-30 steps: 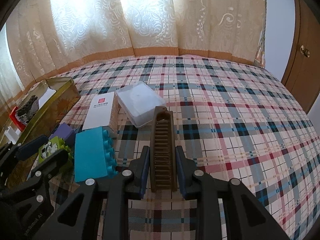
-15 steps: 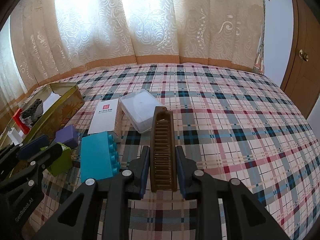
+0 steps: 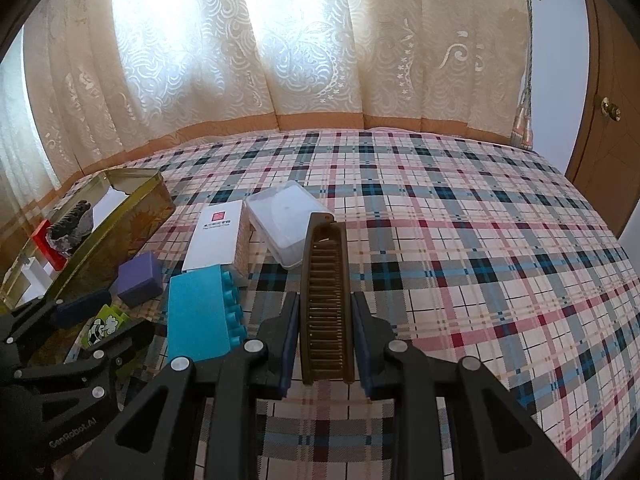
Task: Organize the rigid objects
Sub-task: 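Grasp the green soccer-print block with the left tool, then lift the green block with the left tool while the right tool carries the comb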
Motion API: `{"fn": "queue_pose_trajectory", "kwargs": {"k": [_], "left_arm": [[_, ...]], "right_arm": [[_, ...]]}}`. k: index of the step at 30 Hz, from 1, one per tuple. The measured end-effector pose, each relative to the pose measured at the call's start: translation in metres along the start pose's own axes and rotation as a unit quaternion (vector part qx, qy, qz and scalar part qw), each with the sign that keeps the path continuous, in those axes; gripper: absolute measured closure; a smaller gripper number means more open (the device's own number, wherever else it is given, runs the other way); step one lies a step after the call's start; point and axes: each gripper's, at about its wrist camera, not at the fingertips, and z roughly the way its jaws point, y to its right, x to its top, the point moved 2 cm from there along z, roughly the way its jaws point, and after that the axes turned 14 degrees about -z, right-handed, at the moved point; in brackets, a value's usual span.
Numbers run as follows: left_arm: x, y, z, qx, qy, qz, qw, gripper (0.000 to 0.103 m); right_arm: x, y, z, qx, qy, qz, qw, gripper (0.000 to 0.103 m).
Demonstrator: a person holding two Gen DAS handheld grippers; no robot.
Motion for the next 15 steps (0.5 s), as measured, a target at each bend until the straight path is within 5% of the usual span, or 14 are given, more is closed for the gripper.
{"fn": "queue_pose_trajectory", "kwargs": {"k": [2, 4, 15], "left_arm": [[-0.002, 0.002, 0.001, 0.003, -0.004, 0.008, 1.0, 0.049], [-0.003, 0.004, 0.001, 0.007, -0.003, 0.013, 0.9999, 0.073], [-0.002, 0.0, -0.021, 0.026, 0.061, 0.003, 0.9978, 0.073]], "right_arm": [[0.0, 0.001, 0.0, 0.004, 0.0, 0.002, 1.0, 0.075], [0.0, 0.002, 0.0, 0.007, 0.001, 0.004, 1.0, 0.075], [0.0, 0.002, -0.005, 0.006, 0.014, 0.005, 1.0, 0.075]]}}
